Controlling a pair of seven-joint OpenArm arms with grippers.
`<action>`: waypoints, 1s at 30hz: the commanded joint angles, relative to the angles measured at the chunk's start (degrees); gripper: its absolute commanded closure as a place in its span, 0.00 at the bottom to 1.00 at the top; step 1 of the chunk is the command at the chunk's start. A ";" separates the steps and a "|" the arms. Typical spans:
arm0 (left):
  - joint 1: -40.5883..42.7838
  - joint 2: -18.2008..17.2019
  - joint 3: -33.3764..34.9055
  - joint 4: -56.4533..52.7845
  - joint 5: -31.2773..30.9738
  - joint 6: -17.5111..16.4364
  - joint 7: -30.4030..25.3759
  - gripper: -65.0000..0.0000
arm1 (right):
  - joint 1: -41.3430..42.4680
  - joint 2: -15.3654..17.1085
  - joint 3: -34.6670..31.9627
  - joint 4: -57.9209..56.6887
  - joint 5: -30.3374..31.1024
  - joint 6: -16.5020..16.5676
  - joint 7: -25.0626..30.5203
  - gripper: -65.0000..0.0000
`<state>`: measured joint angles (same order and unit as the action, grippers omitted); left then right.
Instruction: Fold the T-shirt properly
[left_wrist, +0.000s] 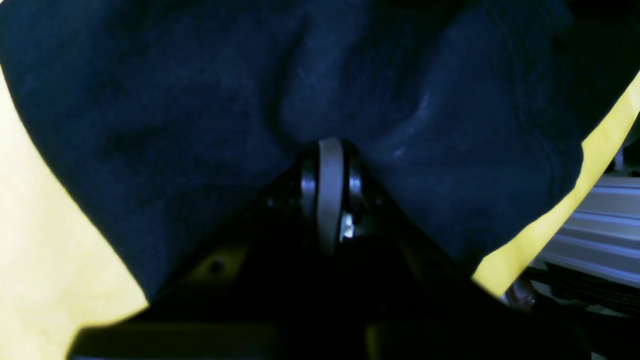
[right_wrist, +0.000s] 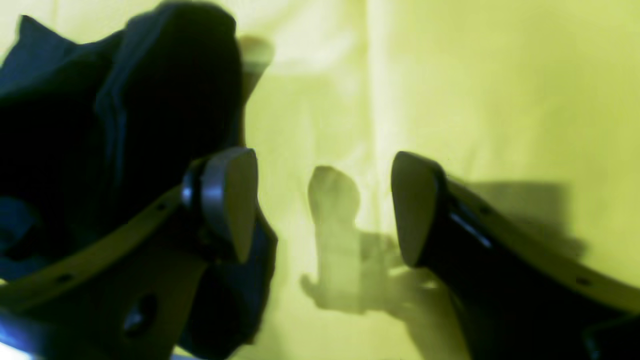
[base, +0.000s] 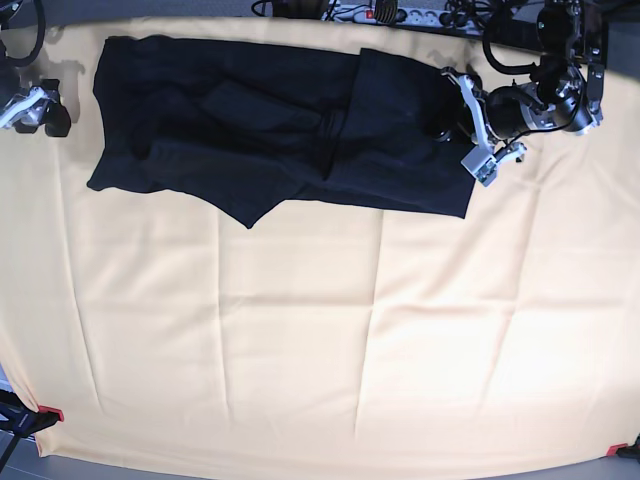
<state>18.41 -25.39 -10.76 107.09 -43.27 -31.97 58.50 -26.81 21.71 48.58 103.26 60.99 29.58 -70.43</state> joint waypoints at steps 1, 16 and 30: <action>-0.15 -0.63 -0.17 0.57 0.15 0.31 0.22 1.00 | 0.02 0.94 0.55 -0.83 2.47 0.52 0.68 0.30; -0.15 -0.66 -0.17 0.57 -2.27 0.31 0.20 1.00 | 0.24 0.81 -6.86 -15.15 17.20 6.45 -2.91 0.30; -0.15 -0.66 -0.17 0.57 -2.23 0.28 0.46 1.00 | 1.11 -2.62 -15.56 -15.15 24.01 9.11 -9.57 0.30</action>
<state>18.41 -25.39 -10.76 107.09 -45.01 -31.86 59.11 -25.10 18.52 33.08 87.83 86.41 39.09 -77.95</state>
